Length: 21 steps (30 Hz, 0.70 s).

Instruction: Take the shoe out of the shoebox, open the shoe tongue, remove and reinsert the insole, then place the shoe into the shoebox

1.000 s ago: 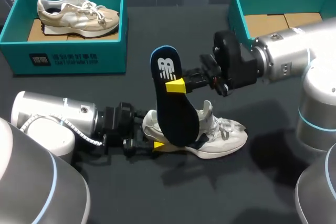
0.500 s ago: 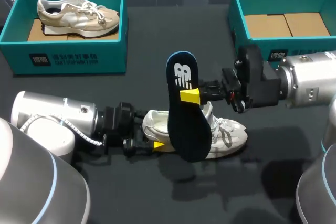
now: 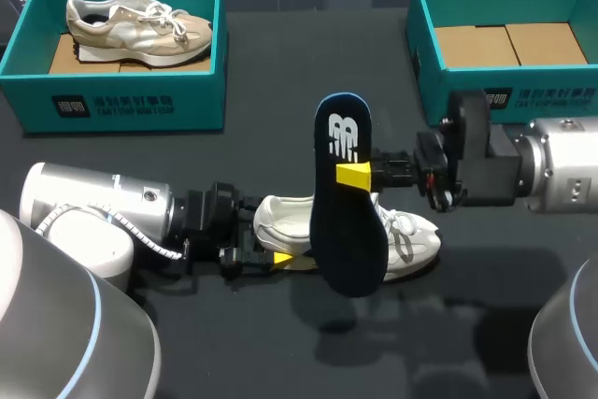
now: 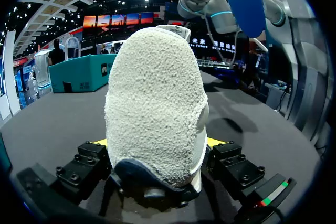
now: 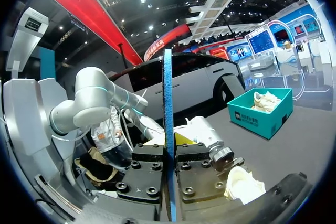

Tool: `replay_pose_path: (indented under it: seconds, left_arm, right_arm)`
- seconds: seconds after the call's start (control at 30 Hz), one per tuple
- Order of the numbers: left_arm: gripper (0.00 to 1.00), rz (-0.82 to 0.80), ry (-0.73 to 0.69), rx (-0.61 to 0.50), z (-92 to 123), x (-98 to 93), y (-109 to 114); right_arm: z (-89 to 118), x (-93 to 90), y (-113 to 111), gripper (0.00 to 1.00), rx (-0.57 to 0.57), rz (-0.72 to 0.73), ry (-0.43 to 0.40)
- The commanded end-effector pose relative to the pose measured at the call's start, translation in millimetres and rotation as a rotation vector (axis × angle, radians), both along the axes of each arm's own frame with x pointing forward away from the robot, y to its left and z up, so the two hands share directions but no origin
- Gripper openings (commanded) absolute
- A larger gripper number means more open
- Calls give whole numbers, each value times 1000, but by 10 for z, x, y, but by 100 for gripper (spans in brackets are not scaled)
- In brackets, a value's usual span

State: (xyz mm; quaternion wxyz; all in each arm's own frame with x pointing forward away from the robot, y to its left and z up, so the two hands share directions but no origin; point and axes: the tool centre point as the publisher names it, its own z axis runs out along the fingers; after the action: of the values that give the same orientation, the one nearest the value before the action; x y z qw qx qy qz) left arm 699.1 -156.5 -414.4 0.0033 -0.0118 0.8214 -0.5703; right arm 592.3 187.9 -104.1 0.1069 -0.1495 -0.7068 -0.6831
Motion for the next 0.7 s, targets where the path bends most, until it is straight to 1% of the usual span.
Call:
replay_pose_path:
  seconds: [0.03, 0.17, 0.23, 0.43, 0.47, 0.5, 0.53, 0.57, 0.6, 0.7]
  left_arm:
    - [0, 0, 0, 2, -27, 15, -13]
    - [0, 0, 0, 2, -27, 15, -13]
    - [0, 0, 0, 2, -27, 15, -13]
    - [0, 0, 0, 2, -27, 15, -13]
    - [0, -4, 0, 0, 2, 12, -21]
    - [7, -9, 2, -1, 15, 14, -23]
    - [27, -8, 2, 0, 36, 17, -26]
    - [76, -14, 5, 4, 54, 15, -25]
    - [100, -15, 3, 5, 66, 13, -22]
    - [100, -18, 3, 17, 103, 21, -5]
  right_arm:
    - [-6, -48, -24, 0, -2, -13, 1]
    - [-26, -55, -41, 0, 8, -21, 12]
    - [-43, -57, -51, 0, 12, -37, 30]
    - [-43, -57, -51, 0, 12, -37, 30]
    - [-43, -57, -51, 0, 12, -37, 30]
    - [-43, -57, -51, 0, 12, -37, 30]
    - [-43, -57, -51, 0, 12, -37, 30]
    - [-43, -57, -51, 0, 12, -37, 30]
    - [-43, -57, -51, 0, 12, -37, 30]
    - [-43, -57, -51, 0, 12, -37, 30]
